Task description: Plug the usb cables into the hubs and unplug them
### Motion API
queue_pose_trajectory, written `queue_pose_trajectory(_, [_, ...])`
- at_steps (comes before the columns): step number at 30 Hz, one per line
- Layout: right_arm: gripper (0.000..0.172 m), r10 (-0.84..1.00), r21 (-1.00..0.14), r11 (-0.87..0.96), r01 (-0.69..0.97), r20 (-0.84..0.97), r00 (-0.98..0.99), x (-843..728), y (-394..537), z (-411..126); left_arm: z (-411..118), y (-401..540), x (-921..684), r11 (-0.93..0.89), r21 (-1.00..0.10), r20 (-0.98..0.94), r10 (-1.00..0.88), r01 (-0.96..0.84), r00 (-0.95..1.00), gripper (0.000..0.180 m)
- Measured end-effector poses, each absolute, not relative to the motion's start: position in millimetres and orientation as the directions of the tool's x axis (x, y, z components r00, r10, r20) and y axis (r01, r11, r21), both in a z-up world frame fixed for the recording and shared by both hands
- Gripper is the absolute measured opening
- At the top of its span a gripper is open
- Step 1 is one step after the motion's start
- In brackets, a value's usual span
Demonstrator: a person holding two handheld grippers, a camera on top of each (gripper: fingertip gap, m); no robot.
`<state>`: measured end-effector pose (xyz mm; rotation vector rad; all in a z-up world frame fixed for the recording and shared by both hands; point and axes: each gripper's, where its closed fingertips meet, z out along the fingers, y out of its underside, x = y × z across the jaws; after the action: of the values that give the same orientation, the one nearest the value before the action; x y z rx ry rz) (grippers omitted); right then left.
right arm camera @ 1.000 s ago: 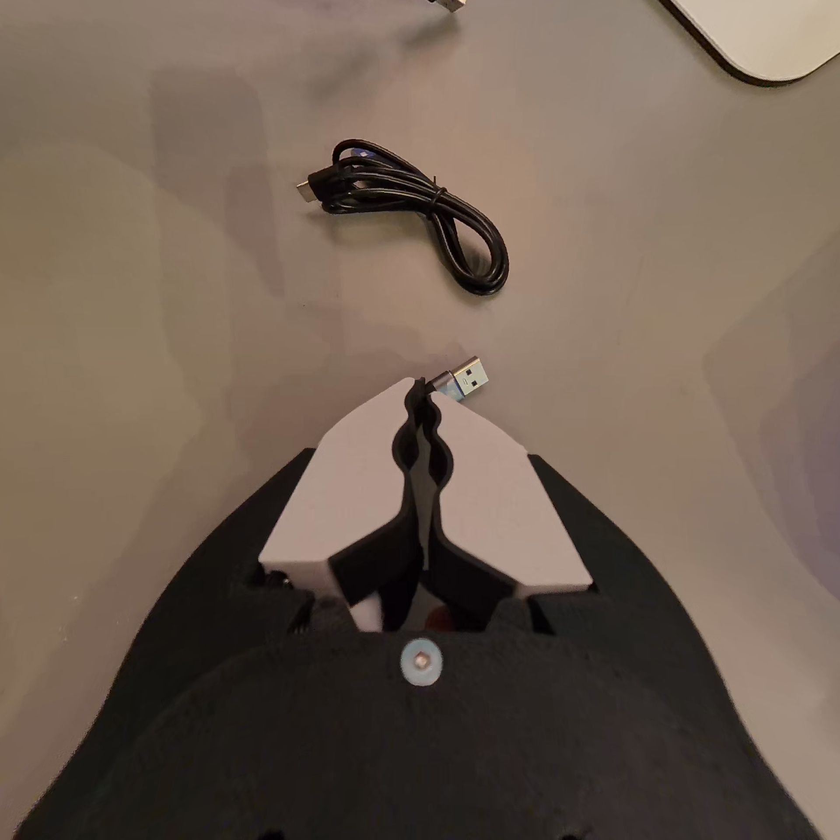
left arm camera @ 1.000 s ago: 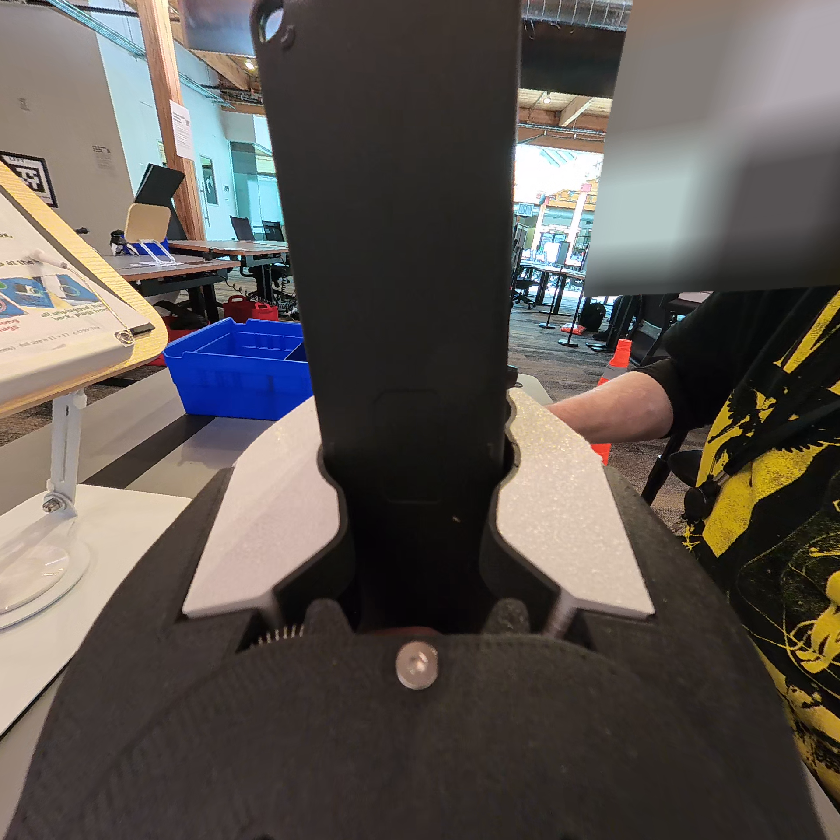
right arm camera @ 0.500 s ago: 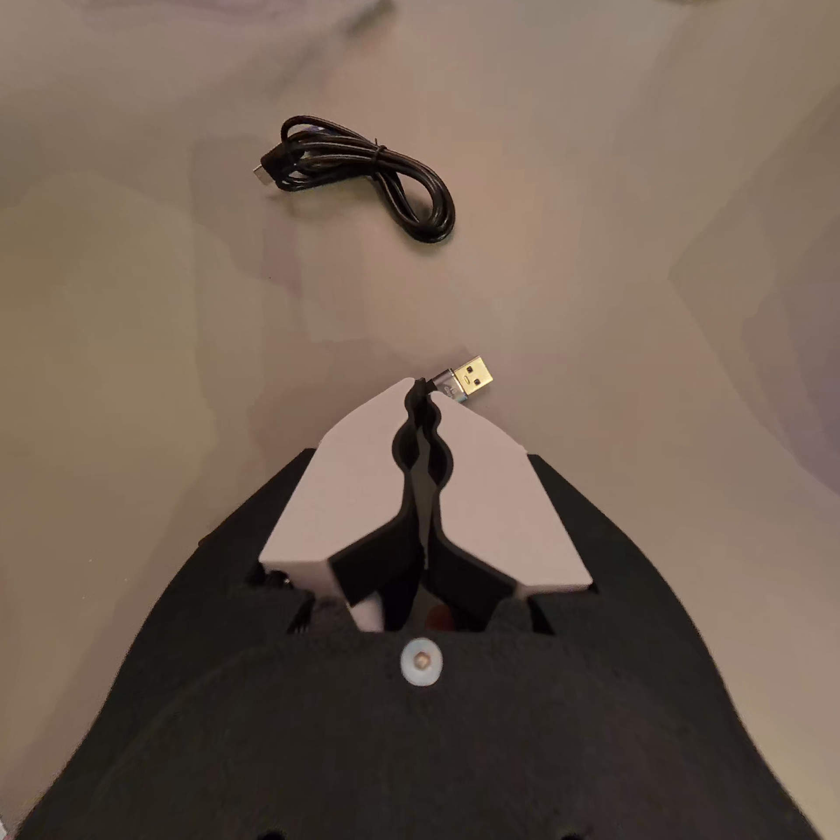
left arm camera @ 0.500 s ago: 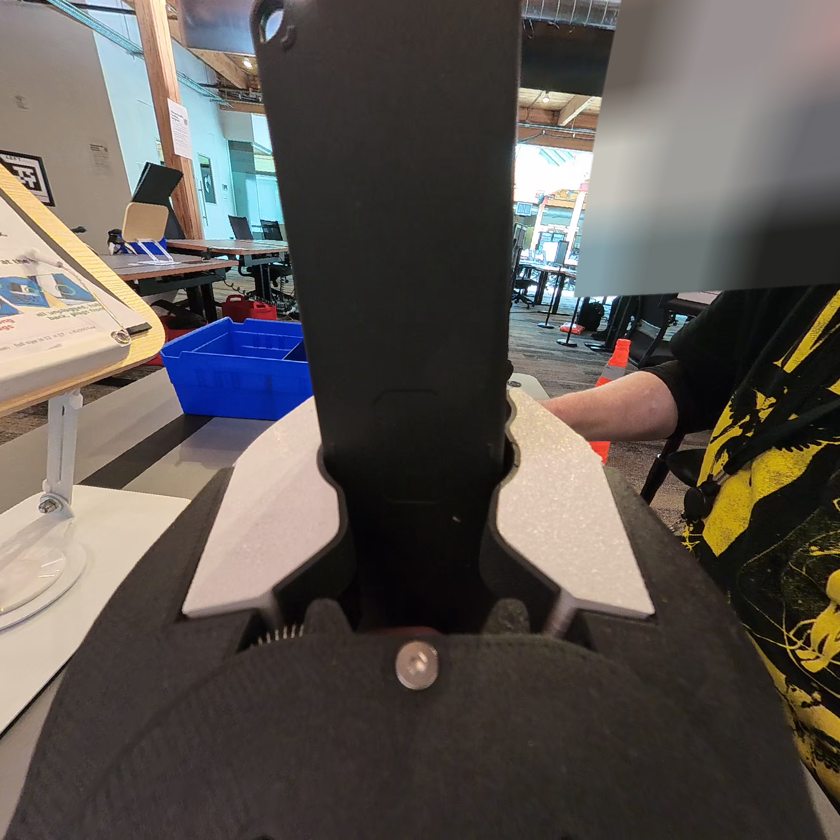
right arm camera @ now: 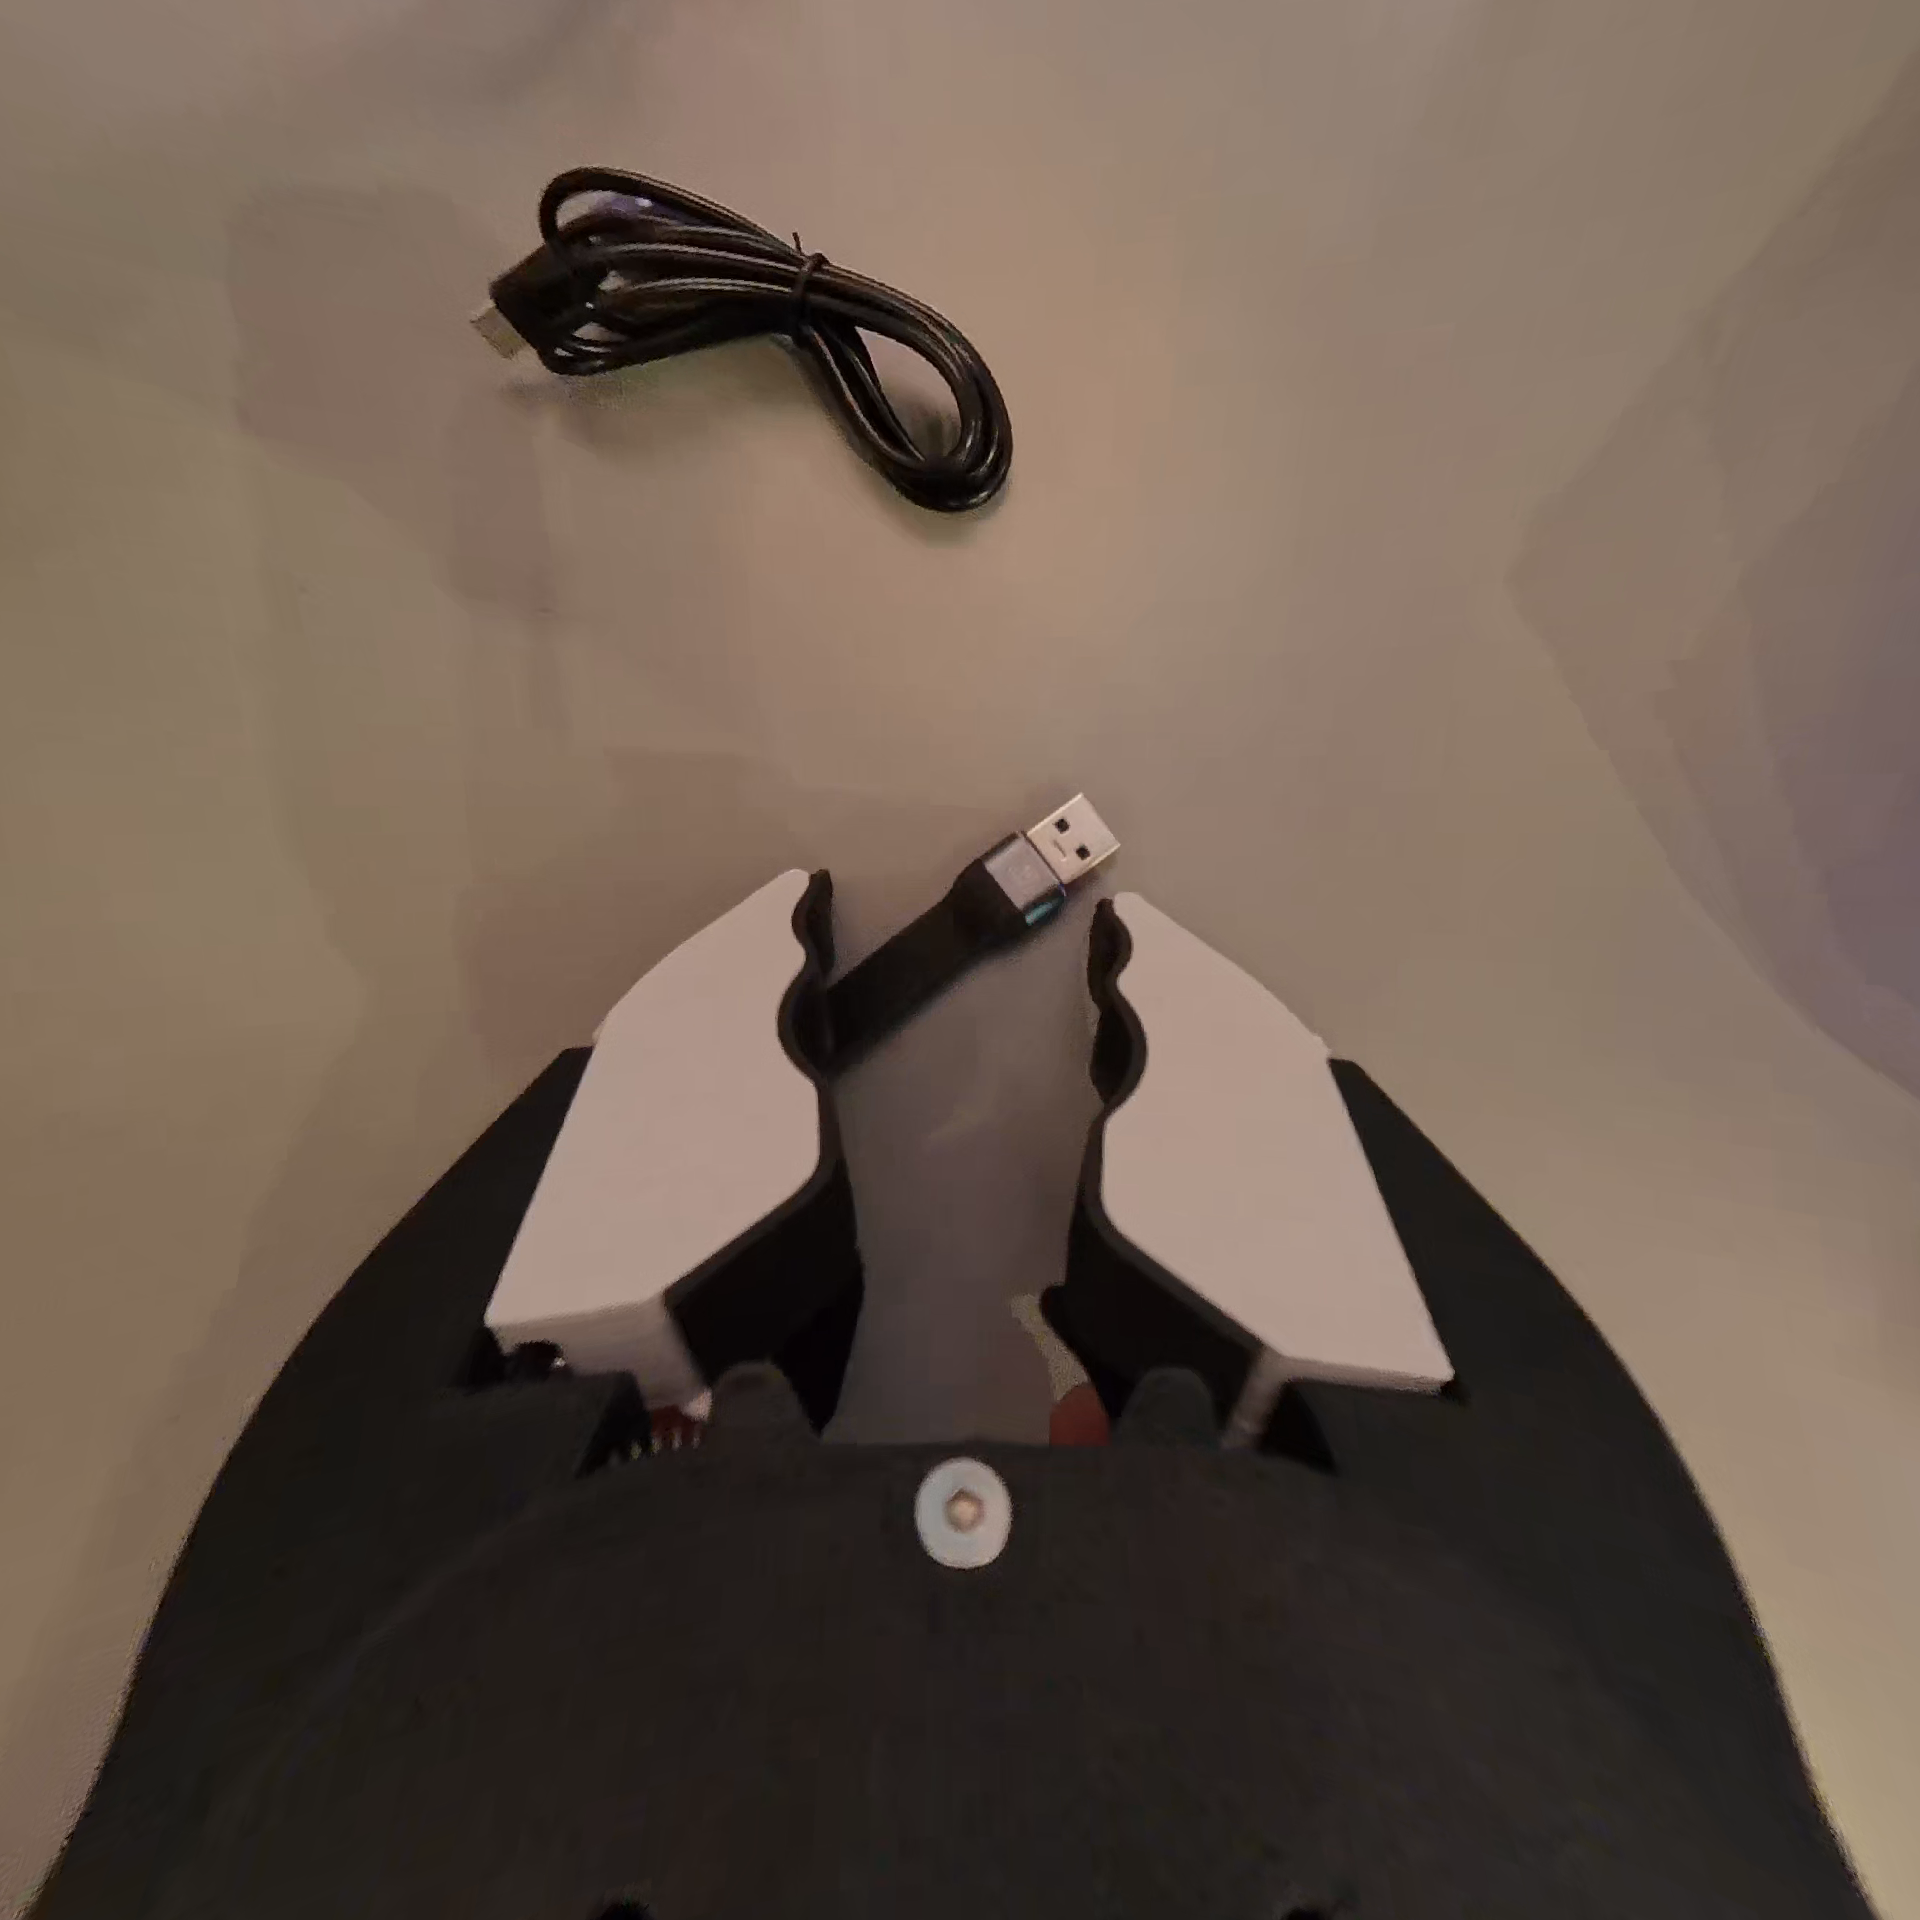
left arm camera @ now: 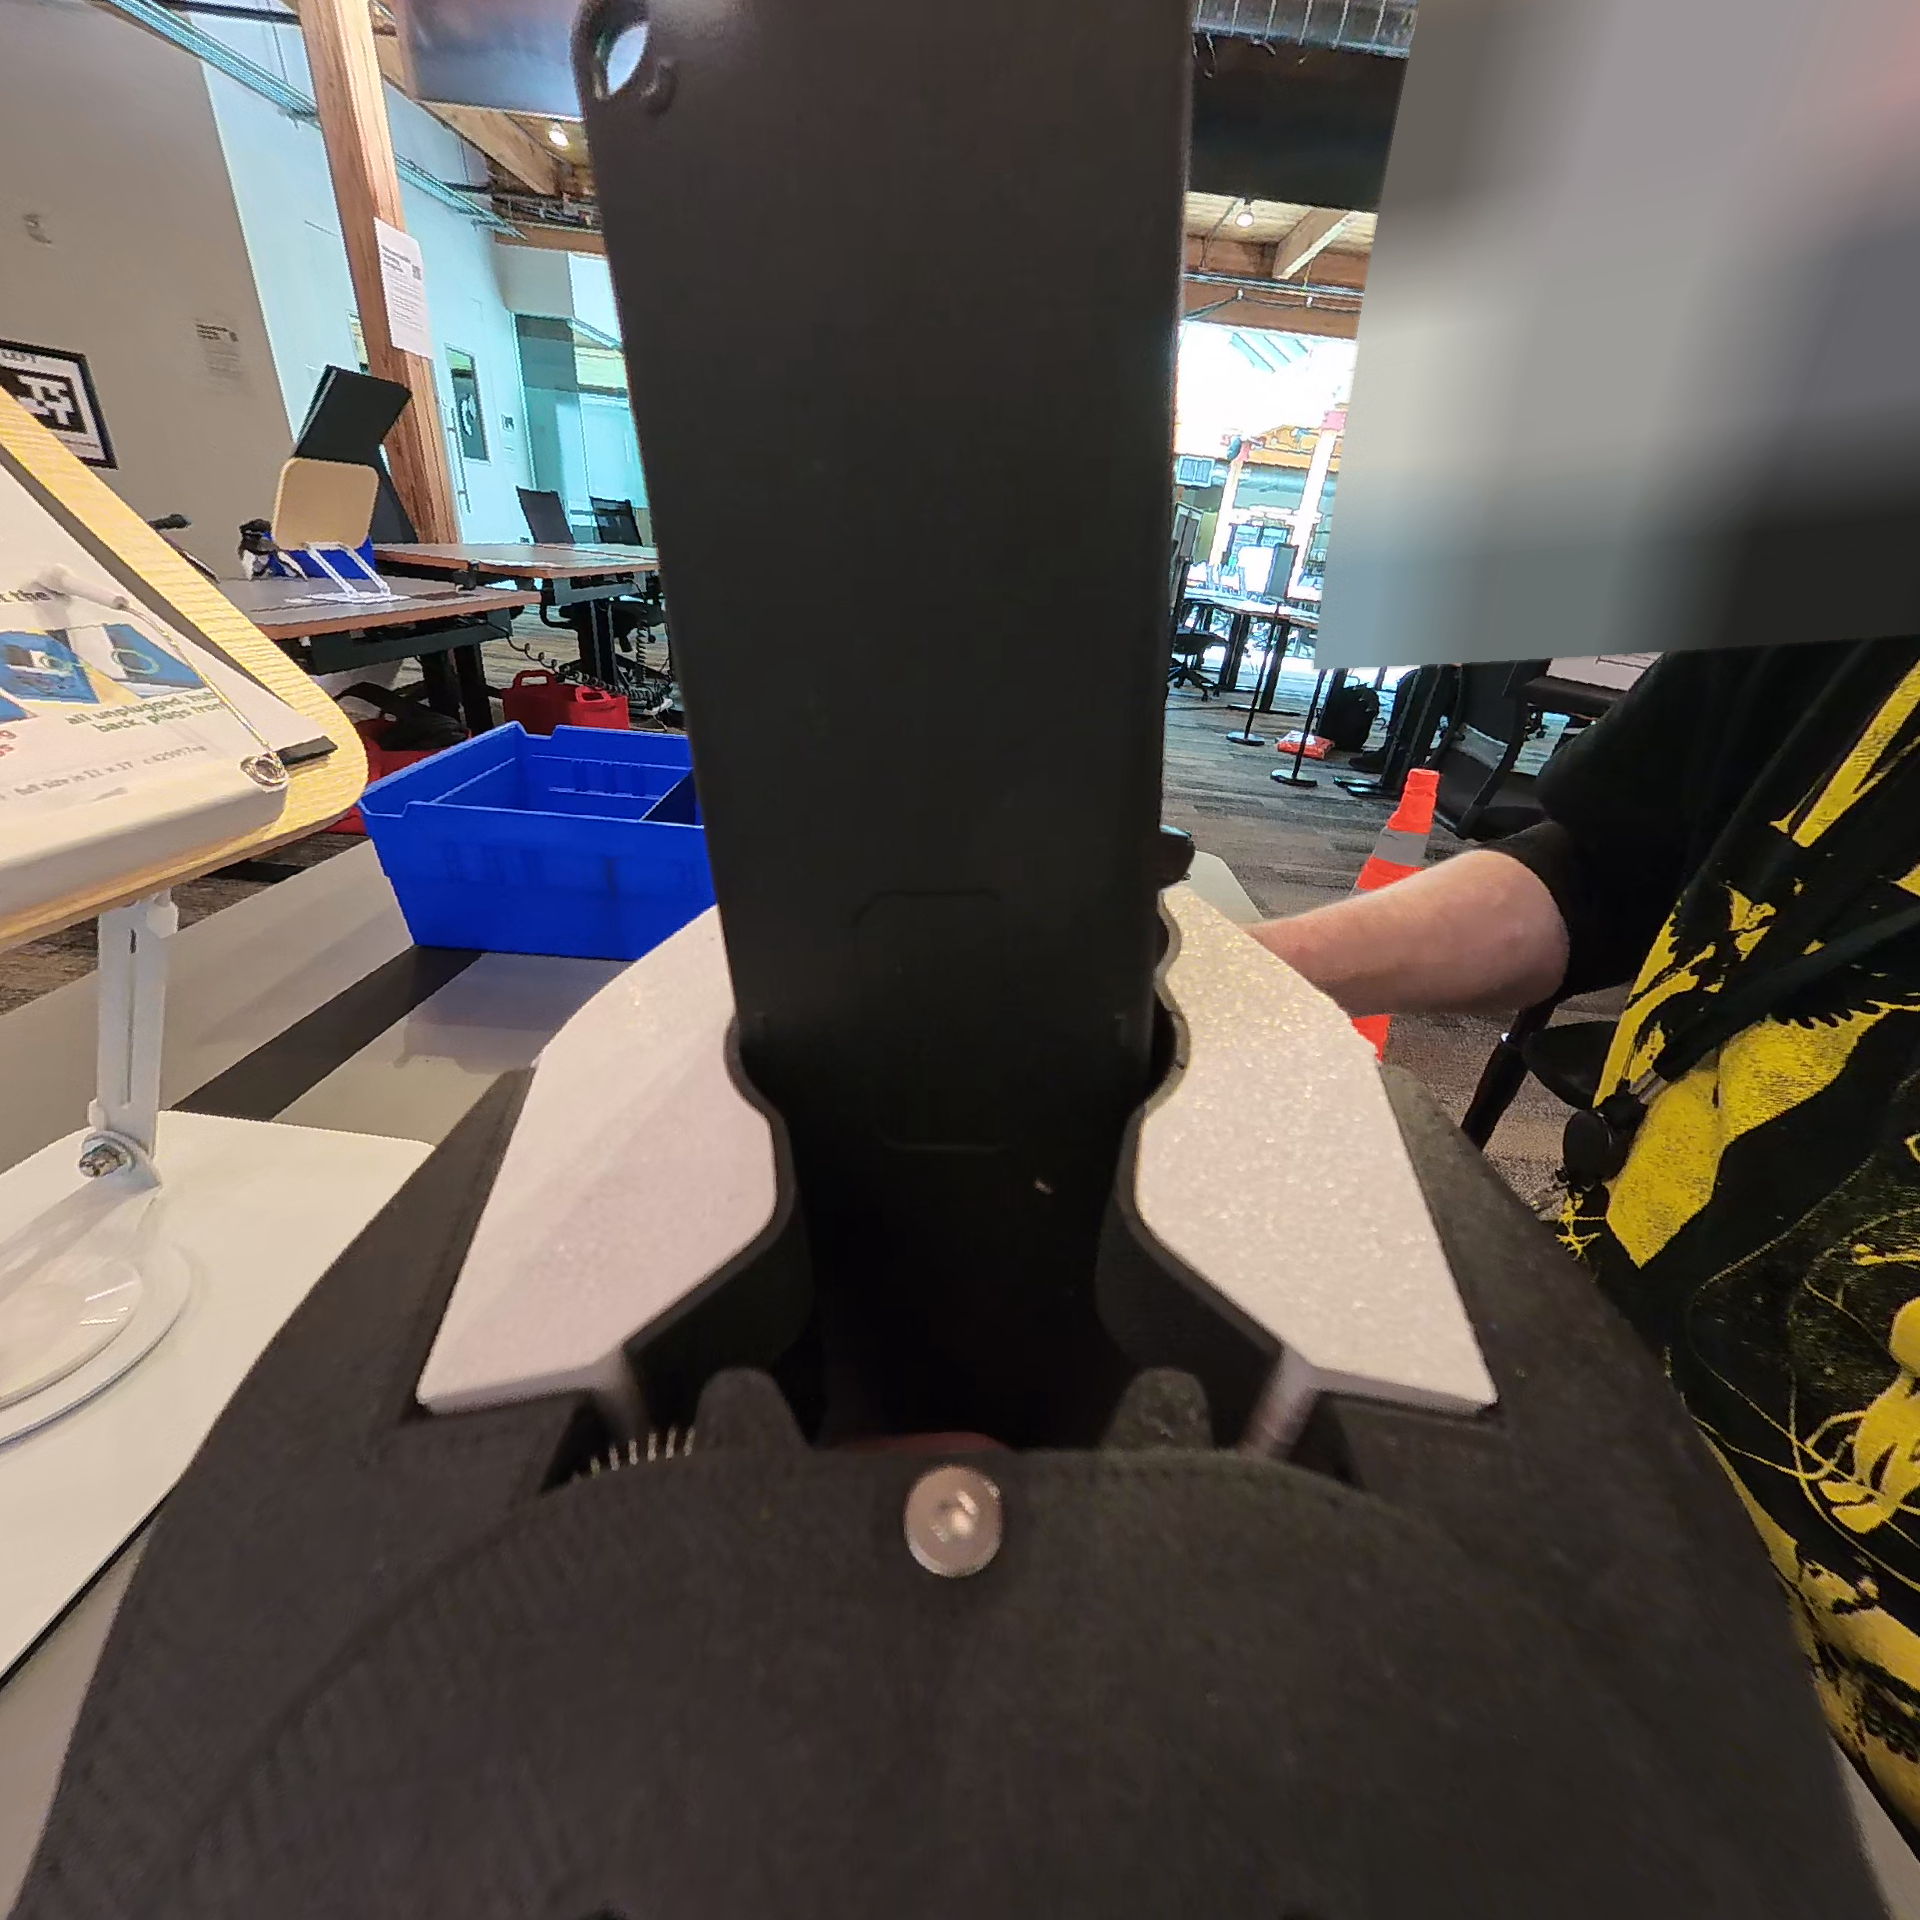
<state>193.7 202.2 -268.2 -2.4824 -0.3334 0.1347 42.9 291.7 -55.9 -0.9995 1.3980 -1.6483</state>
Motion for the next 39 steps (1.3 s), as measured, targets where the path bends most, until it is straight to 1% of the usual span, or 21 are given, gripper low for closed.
queue_pose_trajectory(2, [0.043, 0.266, -0.601, -0.774, 0.202, -0.019, 0.964, 190, 207, -268, -56, 292, 43, -0.131, -0.99, 0.097, -0.902, 0.053, -0.42, 0.068])
queue_pose_trajectory(3, [0.037, 0.27, -0.607, -0.768, 0.203, -0.02, 0.963, 188, 209, -268, -56, 292, 43, -0.131, -0.99, 0.097, -0.903, 0.053, -0.419, 0.068])
queue_pose_trajectory(5, [0.018, 0.28, -0.623, -0.755, 0.208, -0.02, 0.96, 184, 211, -268, -55, 292, 42, -0.13, -0.99, 0.095, -0.903, 0.056, -0.419, 0.068])
queue_pose_trajectory(9, [0.016, 0.304, -0.624, -0.746, 0.232, -0.009, 0.953, 182, 212, -268, -53, 292, 40, -0.13, -0.99, 0.092, -0.902, 0.062, -0.421, 0.068])
queue_pose_trajectory(14, [0.016, 0.36, -0.658, -0.715, 0.237, -0.056, 0.931, 172, 214, -266, -52, 290, 40, -0.127, -0.99, 0.088, -0.901, 0.065, -0.425, 0.068])
queue_pose_trajectory(17, [0.016, 0.406, -0.694, -0.682, 0.231, -0.097, 0.909, 164, 218, -256, -52, 289, 40, -0.128, -0.99, 0.088, -0.898, 0.065, -0.43, 0.068])
queue_pose_trajectory(21, [0.015, 0.514, -0.757, -0.609, 0.236, -0.15, 0.845, 146, 226, -222, -51, 285, 42, -0.14, -0.988, 0.093, -0.885, 0.071, -0.456, 0.068])
queue_pose_trajectory(26, [0.015, 0.685, -0.821, -0.453, 0.346, -0.072, 0.725, 111, 237, -163, -51, 278, 44, -0.148, -0.986, 0.092, -0.868, 0.076, -0.488, 0.068])
queue_pose_trajectory(32, [0.015, 0.849, -0.823, -0.299, 0.482, 0.001, 0.529, 63, 246, -115, -56, 273, 48, -0.143, -0.988, 0.095, -0.858, 0.056, -0.505, 0.068])
queue_pose_trajectory(36, [0.015, 0.908, -0.818, -0.237, 0.525, 0.006, 0.419, 44, 254, -92, -61, 267, 50, -0.118, -0.992, 0.085, -0.852, 0.032, -0.517, 0.068])
queue_pose_trajectory(39, [0.015, 0.935, -0.783, -0.22, 0.582, 0.001, 0.354, 40, 259, -85, -67, 262, 53, -0.094, -0.996, 0.08, -0.847, 0.0, -0.525, 0.068])
